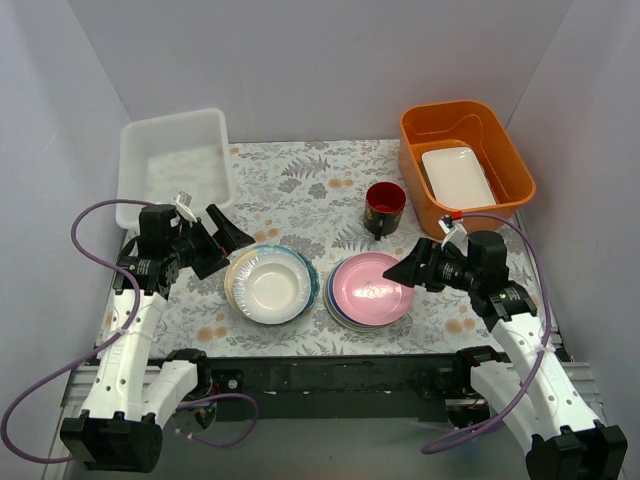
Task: Place the plates into the plastic bin on the countertop
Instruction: Pick up the plate at the center of the board.
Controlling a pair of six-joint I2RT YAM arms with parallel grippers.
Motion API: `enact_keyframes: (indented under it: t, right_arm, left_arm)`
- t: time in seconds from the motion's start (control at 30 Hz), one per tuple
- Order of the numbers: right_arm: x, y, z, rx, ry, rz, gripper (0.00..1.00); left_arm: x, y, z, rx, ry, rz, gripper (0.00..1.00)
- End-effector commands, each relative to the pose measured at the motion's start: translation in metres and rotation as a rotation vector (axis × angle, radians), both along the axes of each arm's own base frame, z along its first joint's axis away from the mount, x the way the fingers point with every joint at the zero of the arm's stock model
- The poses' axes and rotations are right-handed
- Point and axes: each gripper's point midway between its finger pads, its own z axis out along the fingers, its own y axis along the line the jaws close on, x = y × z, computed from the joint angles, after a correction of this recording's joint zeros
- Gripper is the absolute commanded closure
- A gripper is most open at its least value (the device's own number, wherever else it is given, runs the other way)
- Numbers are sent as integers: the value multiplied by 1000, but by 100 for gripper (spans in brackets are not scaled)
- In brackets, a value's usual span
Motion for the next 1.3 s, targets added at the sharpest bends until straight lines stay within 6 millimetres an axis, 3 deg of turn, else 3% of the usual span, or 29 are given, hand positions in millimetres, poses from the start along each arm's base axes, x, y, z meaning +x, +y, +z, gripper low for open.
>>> enact_keyframes:
  t: [0.0, 0.23, 0.6, 0.87, 1.0, 1.27]
  right_arm:
    - [-9, 5, 16, -11, -32, 64, 3]
    - [-18, 28, 9, 25, 38, 125, 11]
    - [-35, 98, -6, 25, 81, 243, 4]
    - [-47, 148, -20, 22, 114, 367, 12]
    - [-42, 160, -18, 20, 108, 380, 13]
    - [-32, 173, -14, 30, 104, 392, 12]
  left_arm:
    - [-28, 7, -22, 8, 145, 64, 2]
    - [-45, 16, -58, 31, 269, 127, 2]
    - [-52, 17, -77, 34, 300, 138, 2]
    - [-51, 16, -86, 35, 301, 131, 2]
    - [-50, 17, -84, 37, 283, 136, 3]
    - [-51, 14, -100, 19, 300, 122, 12]
